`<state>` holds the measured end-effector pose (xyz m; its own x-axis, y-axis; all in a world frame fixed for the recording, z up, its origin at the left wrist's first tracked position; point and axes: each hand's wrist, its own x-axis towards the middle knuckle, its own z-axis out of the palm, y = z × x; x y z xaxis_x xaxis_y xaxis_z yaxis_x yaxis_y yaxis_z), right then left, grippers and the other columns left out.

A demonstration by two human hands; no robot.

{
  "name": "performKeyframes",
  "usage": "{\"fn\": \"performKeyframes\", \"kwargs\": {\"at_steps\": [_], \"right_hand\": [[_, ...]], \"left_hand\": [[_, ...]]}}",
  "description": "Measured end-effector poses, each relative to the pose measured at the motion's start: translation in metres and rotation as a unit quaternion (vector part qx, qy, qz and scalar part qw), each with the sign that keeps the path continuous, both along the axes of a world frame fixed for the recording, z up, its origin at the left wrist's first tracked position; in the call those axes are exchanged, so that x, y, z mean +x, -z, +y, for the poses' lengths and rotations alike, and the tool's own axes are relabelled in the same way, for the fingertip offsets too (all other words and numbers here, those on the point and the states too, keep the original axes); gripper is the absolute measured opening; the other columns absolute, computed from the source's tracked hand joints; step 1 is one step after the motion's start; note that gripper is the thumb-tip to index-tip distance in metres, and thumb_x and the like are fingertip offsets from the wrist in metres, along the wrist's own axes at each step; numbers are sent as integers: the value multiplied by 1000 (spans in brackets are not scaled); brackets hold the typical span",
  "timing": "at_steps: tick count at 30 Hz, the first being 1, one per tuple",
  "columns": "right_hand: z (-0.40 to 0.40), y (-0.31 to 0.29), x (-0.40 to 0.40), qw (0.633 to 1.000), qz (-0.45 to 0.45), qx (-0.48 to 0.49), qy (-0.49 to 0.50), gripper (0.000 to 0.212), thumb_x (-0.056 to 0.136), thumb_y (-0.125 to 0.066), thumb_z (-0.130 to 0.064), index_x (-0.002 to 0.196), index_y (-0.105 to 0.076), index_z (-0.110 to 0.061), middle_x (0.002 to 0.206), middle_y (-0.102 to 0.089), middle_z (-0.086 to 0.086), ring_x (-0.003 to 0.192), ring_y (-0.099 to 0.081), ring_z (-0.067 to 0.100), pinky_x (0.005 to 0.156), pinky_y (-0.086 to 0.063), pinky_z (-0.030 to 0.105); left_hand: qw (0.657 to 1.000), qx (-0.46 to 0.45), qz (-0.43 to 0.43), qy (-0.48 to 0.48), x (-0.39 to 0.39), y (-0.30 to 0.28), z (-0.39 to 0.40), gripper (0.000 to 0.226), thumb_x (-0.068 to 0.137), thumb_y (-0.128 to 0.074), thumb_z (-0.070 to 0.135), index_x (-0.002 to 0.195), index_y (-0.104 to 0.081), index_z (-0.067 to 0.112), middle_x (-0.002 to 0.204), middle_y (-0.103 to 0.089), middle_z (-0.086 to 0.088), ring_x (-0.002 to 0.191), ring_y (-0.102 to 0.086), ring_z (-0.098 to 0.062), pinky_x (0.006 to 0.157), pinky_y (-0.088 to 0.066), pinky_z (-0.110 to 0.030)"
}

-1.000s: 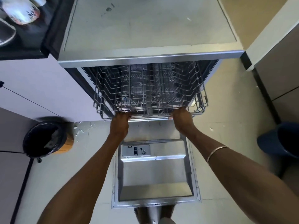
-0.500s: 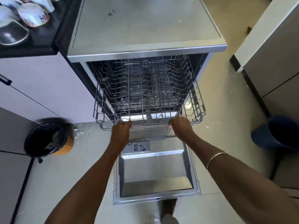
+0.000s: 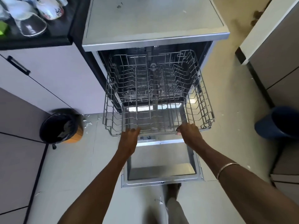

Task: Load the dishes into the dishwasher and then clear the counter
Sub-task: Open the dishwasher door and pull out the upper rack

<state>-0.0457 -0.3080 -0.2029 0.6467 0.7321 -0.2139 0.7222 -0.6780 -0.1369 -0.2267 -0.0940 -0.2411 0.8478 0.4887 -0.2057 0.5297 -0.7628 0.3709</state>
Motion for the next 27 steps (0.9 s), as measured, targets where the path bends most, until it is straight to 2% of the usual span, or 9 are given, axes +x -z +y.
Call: {"fn": "performKeyframes", "kwargs": {"at_steps": [2, 3, 6, 9, 14, 16, 20, 25, 27], "right_hand": [[-12, 1, -14, 1000, 1, -3, 2, 30, 84, -63, 3, 107, -74, -14, 102, -71, 15, 91, -67, 36, 78, -53, 38], [-18, 0, -19, 1000, 3, 7, 7, 29, 84, -62, 3, 104, -75, -13, 98, -71, 16, 90, -67, 38, 77, -53, 39], [-32, 4, -35, 1000, 10, 21, 17, 27, 84, -61, 3, 102, -75, -12, 91, -71, 18, 85, -67, 41, 75, -55, 42], [-46, 5, -56, 1000, 9, -18, 5, 28, 91, -59, -6, 111, -73, -19, 101, -72, 12, 93, -68, 33, 81, -52, 37], [-63, 6, -52, 998, 44, -6, 43, 22, 91, -62, -17, 107, -74, -26, 101, -72, 8, 94, -68, 30, 80, -51, 35], [-64, 11, -52, 997, 64, 2, 51, 26, 91, -60, -14, 108, -73, -28, 102, -72, 5, 95, -68, 28, 80, -51, 32], [-71, 19, -62, 995, 77, 36, 60, 28, 92, -53, -10, 108, -72, -24, 97, -70, 9, 95, -65, 30, 72, -45, 30], [-75, 17, -60, 993, 103, 29, 51, 21, 96, -49, -12, 112, -63, -14, 100, -68, 11, 95, -65, 31, 70, -49, 34], [-75, 12, -61, 992, 108, 24, 59, 18, 95, -47, -11, 110, -57, -14, 100, -64, 10, 96, -63, 30, 71, -49, 35]], "left_hand": [[999, 14, -17, 36, -17, 3, -7, 54, 83, -67, -5, 131, -54, 15, 115, -68, -16, 102, -66, -36, 85, -57, -46], [998, 40, -18, 55, -23, 7, -11, 59, 79, -67, -9, 131, -54, 14, 113, -69, -16, 101, -66, -37, 83, -58, -46], [998, 43, 13, 43, -40, -2, -30, 50, 84, -59, -7, 128, -55, 16, 110, -68, -13, 104, -62, -36, 86, -54, -44], [999, 39, -1, 29, -59, -4, -46, 42, 88, -55, -7, 123, -58, 14, 107, -69, -15, 101, -62, -37, 84, -54, -43], [999, 30, -5, 14, -61, -12, -71, 49, 78, -46, -18, 117, -60, 9, 106, -68, -15, 97, -59, -38, 82, -48, -43], [1000, 19, 2, 5, -60, -12, -70, 47, 78, -45, -18, 112, -60, 10, 103, -66, -15, 96, -59, -35, 81, -48, -42], [1000, -2, -4, -10, -67, -7, -66, 41, 80, -49, -16, 105, -63, 14, 100, -65, -12, 91, -61, -29, 78, -53, -41], [1000, -9, 7, -28, -71, -13, -71, 38, 83, -48, -11, 102, -65, 16, 95, -68, -6, 91, -62, -28, 75, -54, -38], [1000, -15, -1, -15, -73, -26, -77, 28, 90, -48, -5, 102, -64, 14, 98, -65, -7, 96, -60, -29, 79, -52, -37]]}}
